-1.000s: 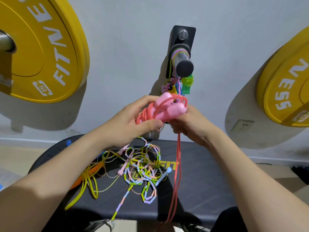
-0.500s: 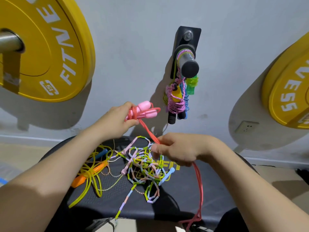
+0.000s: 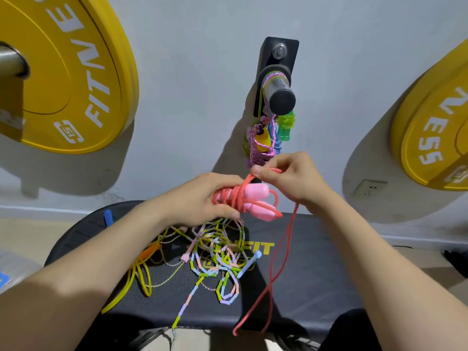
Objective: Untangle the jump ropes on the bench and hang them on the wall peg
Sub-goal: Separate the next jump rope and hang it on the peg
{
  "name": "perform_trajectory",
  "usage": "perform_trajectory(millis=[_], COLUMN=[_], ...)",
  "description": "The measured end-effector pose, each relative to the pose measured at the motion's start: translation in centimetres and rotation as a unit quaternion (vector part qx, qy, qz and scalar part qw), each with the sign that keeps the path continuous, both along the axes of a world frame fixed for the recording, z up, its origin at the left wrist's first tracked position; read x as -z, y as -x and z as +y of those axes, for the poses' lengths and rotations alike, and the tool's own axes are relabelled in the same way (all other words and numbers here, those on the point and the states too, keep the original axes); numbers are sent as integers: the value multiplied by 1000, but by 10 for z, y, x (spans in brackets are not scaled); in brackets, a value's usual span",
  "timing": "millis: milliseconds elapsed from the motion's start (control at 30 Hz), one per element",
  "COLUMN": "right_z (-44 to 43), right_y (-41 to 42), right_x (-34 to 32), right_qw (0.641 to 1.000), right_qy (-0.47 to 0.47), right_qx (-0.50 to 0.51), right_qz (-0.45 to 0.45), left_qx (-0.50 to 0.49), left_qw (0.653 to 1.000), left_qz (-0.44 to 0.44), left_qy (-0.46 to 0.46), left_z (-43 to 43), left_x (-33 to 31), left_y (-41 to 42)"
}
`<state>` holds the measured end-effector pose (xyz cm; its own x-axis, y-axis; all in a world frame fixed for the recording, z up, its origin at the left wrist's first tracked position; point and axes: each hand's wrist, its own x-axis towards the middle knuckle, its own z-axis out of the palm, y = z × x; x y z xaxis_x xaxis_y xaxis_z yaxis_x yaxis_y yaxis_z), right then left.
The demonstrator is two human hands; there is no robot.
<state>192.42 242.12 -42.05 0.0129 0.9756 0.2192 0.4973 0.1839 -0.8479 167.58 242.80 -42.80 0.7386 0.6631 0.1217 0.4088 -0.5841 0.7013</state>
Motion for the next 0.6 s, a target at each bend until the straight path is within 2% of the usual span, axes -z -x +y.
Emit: perform_trajectory(millis=[67,133,233,333,400,467,500,600], right_z=[4,4,-7,-24,-34,-44,-48,-52], right_y=[-3,-4,6,25,36,50,57,72], right_x=[8,11,8,1,-4,-7,-7,-8], right_qw=[999,993,947,913,910,876,860,861], right_qy=[36,102,262,319,256,137,88,-13], right_qx=[-20,-51,-183,-250,-270,-296,-297,-248], right_qz=[24,15,19,-36,-182,-356,-404,-443], left_qx=[-23,-89,-204,-286,-301,-275,-251,-164], left_qw=[999,993,972,952,947,949,953,961], left_qz=[-38,-74,-98,-82,-22,40,69,151], left_qy=[-1,-28,-61,-76,-114,-148,-154,-162], left_z=[-1,4,14,23,27,29,28,17], left_x=[1,1,1,6,10,13,15,23], left_y=[-5,-4,1,9,13,14,13,5])
